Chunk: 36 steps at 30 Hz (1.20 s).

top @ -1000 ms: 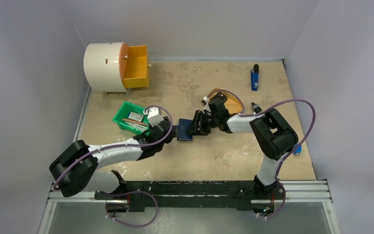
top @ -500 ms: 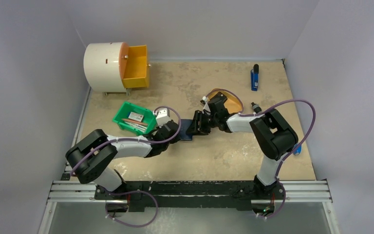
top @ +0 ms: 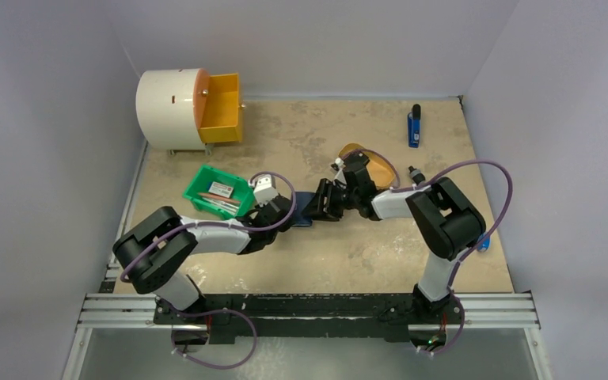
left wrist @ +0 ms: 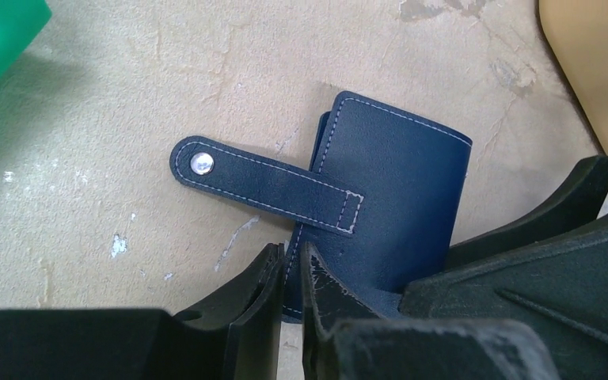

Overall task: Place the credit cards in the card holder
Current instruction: Close the card holder at the center of the board.

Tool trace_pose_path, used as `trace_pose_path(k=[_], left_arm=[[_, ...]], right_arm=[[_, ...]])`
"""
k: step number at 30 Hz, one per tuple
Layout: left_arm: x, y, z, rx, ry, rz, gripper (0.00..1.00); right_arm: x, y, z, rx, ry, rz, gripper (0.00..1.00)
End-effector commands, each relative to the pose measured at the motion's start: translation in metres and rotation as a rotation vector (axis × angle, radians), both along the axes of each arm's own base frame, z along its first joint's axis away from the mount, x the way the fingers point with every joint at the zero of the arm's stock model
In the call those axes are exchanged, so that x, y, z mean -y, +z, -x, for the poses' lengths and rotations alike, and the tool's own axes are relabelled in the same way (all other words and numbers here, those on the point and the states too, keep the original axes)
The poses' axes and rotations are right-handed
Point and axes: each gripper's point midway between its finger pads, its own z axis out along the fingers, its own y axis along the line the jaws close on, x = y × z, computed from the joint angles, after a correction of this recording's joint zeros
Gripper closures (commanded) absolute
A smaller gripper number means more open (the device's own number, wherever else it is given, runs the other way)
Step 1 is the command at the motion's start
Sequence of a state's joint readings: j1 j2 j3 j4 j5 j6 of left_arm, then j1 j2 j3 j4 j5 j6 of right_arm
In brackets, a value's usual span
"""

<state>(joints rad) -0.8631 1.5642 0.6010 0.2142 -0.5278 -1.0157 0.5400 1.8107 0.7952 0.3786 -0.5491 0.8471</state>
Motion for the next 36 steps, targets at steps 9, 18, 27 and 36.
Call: trace_pose_path(k=[9, 18, 27, 36], left_arm=[[-0.012, -0.030, 0.012, -0.087, 0.014, -0.053, 0.89], [-0.007, -0.030, 0.013, -0.091, -0.004, -0.037, 0.89], [-0.003, -0.034, 0.015, -0.104, -0.019, -0.027, 0.89], [-0.027, 0.030, 0.006, 0.015, 0.071, -0.034, 0.83]], right_arm=[[-0.003, -0.013, 0.011, -0.086, -0.055, -0.081, 0.51], [-0.006, -0.016, 0.008, -0.094, -0.060, -0.092, 0.57], [-0.009, -0.015, 0.007, -0.080, -0.047, -0.110, 0.82], [0.005, 0.012, 0.002, 0.078, -0.012, -0.011, 1.00]])
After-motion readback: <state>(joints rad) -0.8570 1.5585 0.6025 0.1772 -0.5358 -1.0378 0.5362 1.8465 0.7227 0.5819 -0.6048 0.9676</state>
